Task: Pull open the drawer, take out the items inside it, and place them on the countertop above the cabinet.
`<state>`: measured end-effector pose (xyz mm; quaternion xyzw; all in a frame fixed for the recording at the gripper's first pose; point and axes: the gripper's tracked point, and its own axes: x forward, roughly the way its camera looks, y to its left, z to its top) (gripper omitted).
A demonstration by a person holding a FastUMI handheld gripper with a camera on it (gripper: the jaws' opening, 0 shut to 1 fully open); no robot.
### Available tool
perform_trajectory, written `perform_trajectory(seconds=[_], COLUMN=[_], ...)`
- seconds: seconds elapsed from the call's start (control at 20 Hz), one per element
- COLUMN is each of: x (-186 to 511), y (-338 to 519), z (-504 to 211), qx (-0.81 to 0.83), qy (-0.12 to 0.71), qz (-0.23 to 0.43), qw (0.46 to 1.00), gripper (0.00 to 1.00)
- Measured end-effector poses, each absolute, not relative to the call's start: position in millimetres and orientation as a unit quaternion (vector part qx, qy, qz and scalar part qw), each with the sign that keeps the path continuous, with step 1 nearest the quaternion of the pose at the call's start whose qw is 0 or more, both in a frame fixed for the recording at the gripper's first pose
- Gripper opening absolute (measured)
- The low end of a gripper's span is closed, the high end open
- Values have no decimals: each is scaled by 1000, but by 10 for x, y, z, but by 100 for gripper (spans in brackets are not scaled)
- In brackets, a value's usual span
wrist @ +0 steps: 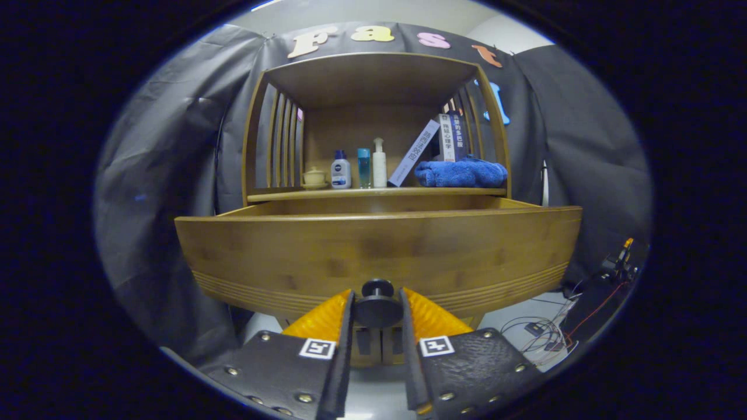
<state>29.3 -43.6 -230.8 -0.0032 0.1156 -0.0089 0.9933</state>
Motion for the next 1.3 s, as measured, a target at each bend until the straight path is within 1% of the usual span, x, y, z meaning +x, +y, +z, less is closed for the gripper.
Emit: perform_trajectory(seconds=[0.1, 0.25, 0.35, 0.45, 0.6, 0.75, 0.8, 0.95, 1.1, 1.25, 1.3], x=[283, 192, 157, 159, 173, 279, 269, 425, 718, 956, 1040], y=[-439, -538, -475, -500, -293, -403, -334, -65, -210, -392, -410], z=[-2142, -1902, -1849, -1676, -1449, -987, -841, -682, -697, -909, -1005], qx=[-1, 3, -8, -13, -38, -124, -136, -114, -78, -50, -53], qy=[106, 92, 113, 116, 120, 77, 71, 89, 141, 227, 258], qz=[-4, -21, -12, -22, 5, -39, -36, 0, -18, -43, -40], qw=[994, 996, 994, 993, 992, 988, 988, 989, 987, 972, 964], gripper=[66, 100, 100, 100, 100, 100, 100, 100, 100, 100, 100])
